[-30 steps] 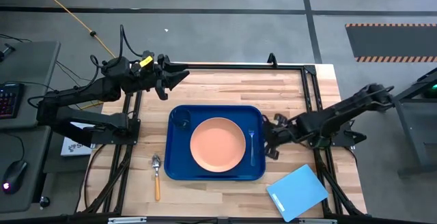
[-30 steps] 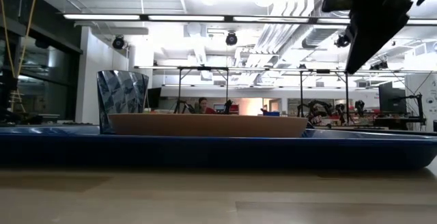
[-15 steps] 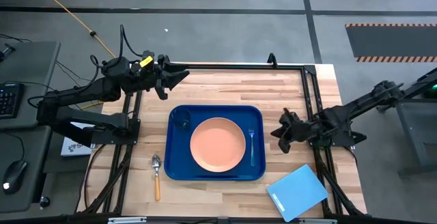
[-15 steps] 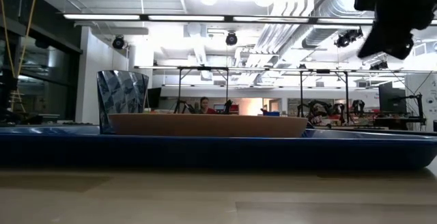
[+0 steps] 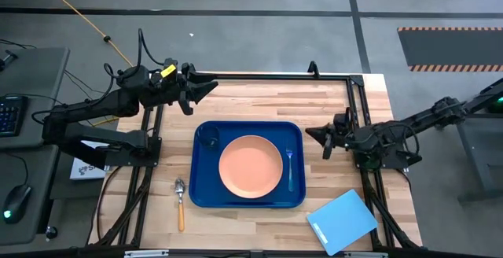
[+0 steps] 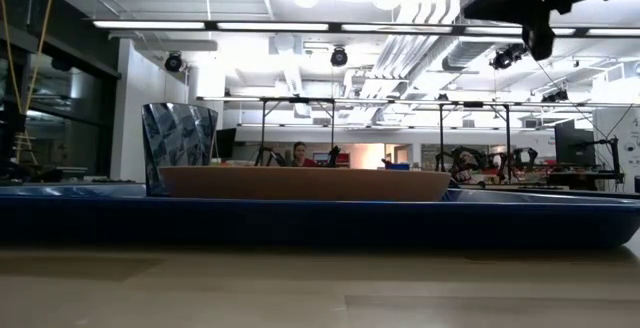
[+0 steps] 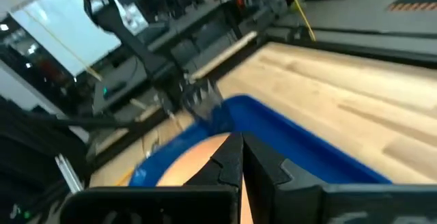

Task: Pick and place plate/cup/fork/spoon on tray
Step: Put the orange spoon on the blue serving tray to the left of the blue fork

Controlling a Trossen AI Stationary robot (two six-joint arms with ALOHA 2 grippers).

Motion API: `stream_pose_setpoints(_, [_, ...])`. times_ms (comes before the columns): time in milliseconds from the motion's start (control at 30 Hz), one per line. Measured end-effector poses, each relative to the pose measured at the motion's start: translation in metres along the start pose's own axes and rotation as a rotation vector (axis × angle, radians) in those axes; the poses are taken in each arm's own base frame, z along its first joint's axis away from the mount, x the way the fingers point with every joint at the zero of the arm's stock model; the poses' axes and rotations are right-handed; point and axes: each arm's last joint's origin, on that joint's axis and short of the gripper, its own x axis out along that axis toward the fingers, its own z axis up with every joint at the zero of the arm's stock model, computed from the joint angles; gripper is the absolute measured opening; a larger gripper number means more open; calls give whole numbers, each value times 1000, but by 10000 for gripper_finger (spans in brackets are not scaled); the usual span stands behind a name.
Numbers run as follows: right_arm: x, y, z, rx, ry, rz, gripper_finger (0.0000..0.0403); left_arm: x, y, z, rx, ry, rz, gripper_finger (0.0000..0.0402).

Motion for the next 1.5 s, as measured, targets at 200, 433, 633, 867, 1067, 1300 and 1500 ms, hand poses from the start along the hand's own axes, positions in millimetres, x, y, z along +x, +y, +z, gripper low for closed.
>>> stream_pose_setpoints(200, [4, -2, 8, 39, -58, -8, 0, 0, 0, 0, 6, 0, 0, 172])
stream_pose_setpoints(433, [8, -3, 22, 105, -143, 37, 0, 0, 0, 0, 10, 0, 0, 172])
stream_pose_setpoints(633, [8, -3, 41, 203, -301, 73, 38, 1, 0, 0, 58, 3, 1, 172])
stream_pose_setpoints(867, [10, -7, 53, 246, -373, 109, 168, 0, 0, -3, 13, 36, -21, 172])
stream_pose_setpoints(1067, [12, -12, 56, 276, -364, 136, 239, 0, 1, -10, 4, 128, -47, 175])
stream_pose_setpoints(1300, [13, -15, 58, 260, -370, 126, 256, -1, 1, -13, -94, 219, -159, 225])
stream_pose_setpoints(1500, [15, -16, 55, 249, -341, 108, 256, -5, 9, -27, -194, 430, -192, 288])
